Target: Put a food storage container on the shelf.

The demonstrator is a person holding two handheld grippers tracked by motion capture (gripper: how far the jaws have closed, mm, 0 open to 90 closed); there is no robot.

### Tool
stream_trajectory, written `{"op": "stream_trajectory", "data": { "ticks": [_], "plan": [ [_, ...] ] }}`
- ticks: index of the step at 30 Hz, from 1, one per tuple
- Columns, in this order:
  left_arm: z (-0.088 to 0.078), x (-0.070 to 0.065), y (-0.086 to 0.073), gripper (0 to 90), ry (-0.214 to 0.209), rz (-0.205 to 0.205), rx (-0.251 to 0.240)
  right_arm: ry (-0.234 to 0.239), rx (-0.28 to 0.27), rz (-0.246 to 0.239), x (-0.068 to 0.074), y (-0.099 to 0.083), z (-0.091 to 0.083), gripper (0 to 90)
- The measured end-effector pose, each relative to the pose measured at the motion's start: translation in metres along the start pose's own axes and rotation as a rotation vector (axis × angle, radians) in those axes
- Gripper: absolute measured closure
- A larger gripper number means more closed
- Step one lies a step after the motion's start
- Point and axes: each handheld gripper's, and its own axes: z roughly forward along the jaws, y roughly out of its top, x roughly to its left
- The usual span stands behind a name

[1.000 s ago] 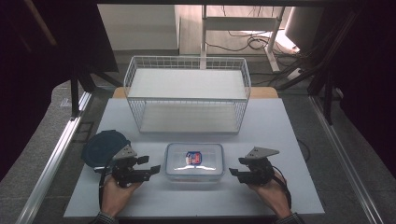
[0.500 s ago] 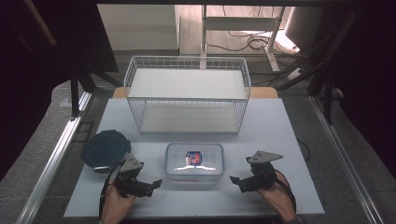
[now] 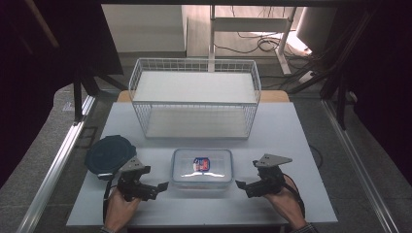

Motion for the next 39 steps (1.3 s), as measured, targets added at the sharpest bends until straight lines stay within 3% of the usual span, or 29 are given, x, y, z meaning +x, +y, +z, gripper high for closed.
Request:
{"op": "stream_trajectory", "data": {
  "ticks": [4, 11, 18, 24, 28, 34, 35, 36, 37, 39],
  "plan": [
    [0.003, -0.002, 0.005, 0.0, -0.029, 0.012, 0.013, -0.001, 0.004, -0.002, 0.003, 0.004, 0.003, 1.2],
    [0.009, -0.002, 0.017, 0.8, -0.107, 0.042, 0.009, 0.025, -0.01, 0.043, 0.003, 0.014, 0.007, 1.3],
    [0.013, -0.001, 0.028, 1.3, -0.074, 0.063, 0.032, 0.04, 0.01, 0.058, 0.006, 0.024, 0.016, 0.7],
    [0.022, 0.003, 0.046, 2.2, -0.072, 0.04, 0.057, 0.079, 0.016, 0.085, 0.006, 0.037, 0.026, 0.3],
    [0.033, 0.006, 0.055, 2.2, -0.13, 0.011, 0.064, 0.108, 0.031, 0.119, 0.005, 0.044, 0.036, 0.1],
    [0.054, 0.007, 0.059, 2.0, -0.173, -0.006, 0.131, 0.132, 0.098, 0.16, 0.003, 0.046, 0.053, 0.0],
    [0.056, 0.009, 0.057, 2.0, -0.2, -0.022, 0.142, 0.142, 0.113, 0.171, 0.002, 0.045, 0.056, 0.0],
    [0.058, 0.012, 0.055, 2.3, -0.235, -0.048, 0.148, 0.197, 0.135, 0.241, -0.002, 0.042, 0.059, 0.0],
    [0.06, 0.013, 0.053, 2.3, -0.26, -0.068, 0.158, 0.197, 0.135, 0.241, -0.002, 0.042, 0.059, 0.0],
    [0.06, 0.015, 0.05, 1.6, -0.281, -0.097, 0.164, 0.26, 0.163, 0.296, -0.004, 0.038, 0.062, 0.3]
  ]
}}
